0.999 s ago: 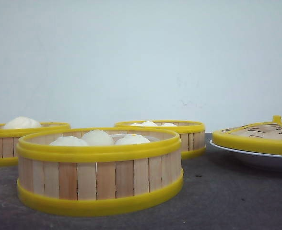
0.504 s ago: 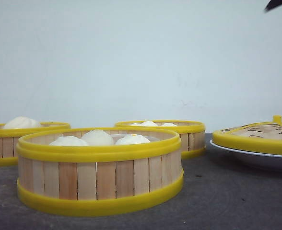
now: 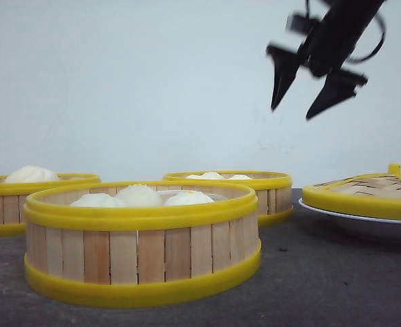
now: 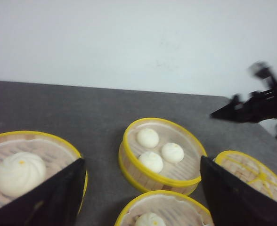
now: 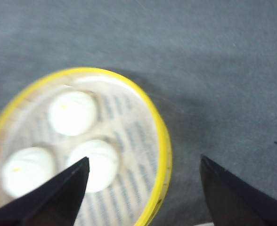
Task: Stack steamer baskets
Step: 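Reach the right gripper to the three-bun basket and grasp its rim, then lift the basket with the right gripper, lower onto the nearer basket, release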
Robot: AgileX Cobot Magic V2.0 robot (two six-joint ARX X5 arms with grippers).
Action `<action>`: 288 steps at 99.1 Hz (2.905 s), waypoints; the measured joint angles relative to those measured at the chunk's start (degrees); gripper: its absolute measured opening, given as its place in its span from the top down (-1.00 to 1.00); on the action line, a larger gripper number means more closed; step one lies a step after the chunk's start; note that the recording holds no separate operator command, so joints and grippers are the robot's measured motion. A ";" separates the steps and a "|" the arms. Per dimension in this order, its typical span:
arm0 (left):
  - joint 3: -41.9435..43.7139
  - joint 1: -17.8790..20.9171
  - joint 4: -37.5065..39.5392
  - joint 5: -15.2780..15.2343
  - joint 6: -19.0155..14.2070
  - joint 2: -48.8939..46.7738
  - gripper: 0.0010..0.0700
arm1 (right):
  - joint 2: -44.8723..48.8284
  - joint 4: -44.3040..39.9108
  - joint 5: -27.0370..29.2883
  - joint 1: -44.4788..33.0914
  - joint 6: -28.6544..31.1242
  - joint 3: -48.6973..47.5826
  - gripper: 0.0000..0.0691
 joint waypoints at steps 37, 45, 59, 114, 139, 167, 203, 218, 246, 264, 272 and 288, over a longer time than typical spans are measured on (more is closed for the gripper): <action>0.00 -0.55 -0.42 0.55 -0.09 -4.07 -0.33 | 11.34 0.70 3.56 1.64 -0.04 0.37 -0.21; 0.00 -0.55 -0.46 0.55 -0.09 -4.55 -0.33 | 12.59 0.61 4.85 1.99 -0.04 0.37 -0.06; 0.00 -0.55 -1.01 0.55 -0.09 -5.53 -0.33 | 13.33 0.15 5.62 2.36 -0.04 0.37 0.36; 0.00 -0.52 -6.97 0.55 -0.07 -5.92 -0.33 | 13.57 -4.90 8.66 2.91 2.91 6.49 0.93; 0.00 -0.52 -7.96 0.55 -0.07 -8.72 -0.33 | 9.99 -13.84 5.22 2.08 2.86 16.55 0.93; 0.00 -0.52 -8.81 0.55 -0.07 -13.70 -0.33 | -6.56 -20.09 -0.13 3.61 -1.66 18.60 0.93; 0.00 -0.52 -13.84 0.55 -0.07 -14.45 -0.33 | -13.14 -29.53 -0.24 12.15 -8.83 18.64 0.93; 0.00 -0.52 -13.88 0.55 -0.07 -14.45 -0.33 | -13.27 -28.04 -0.26 15.72 -9.11 16.09 0.93; 0.00 -0.52 -13.94 0.55 -0.07 -14.45 -0.33 | -13.29 -19.39 0.02 20.13 -9.09 3.26 0.93; 0.00 -0.52 -14.01 0.66 -0.07 -14.45 -0.33 | -13.27 -10.93 2.32 21.79 -8.59 -7.13 0.93; 0.00 -0.55 -14.05 0.83 -0.07 -14.45 -0.33 | -13.27 -7.93 2.27 21.86 -8.15 -10.69 0.93; 0.00 -0.55 -14.10 0.83 -0.07 -14.45 -0.33 | -13.27 -2.56 2.36 21.92 -6.67 -16.39 0.93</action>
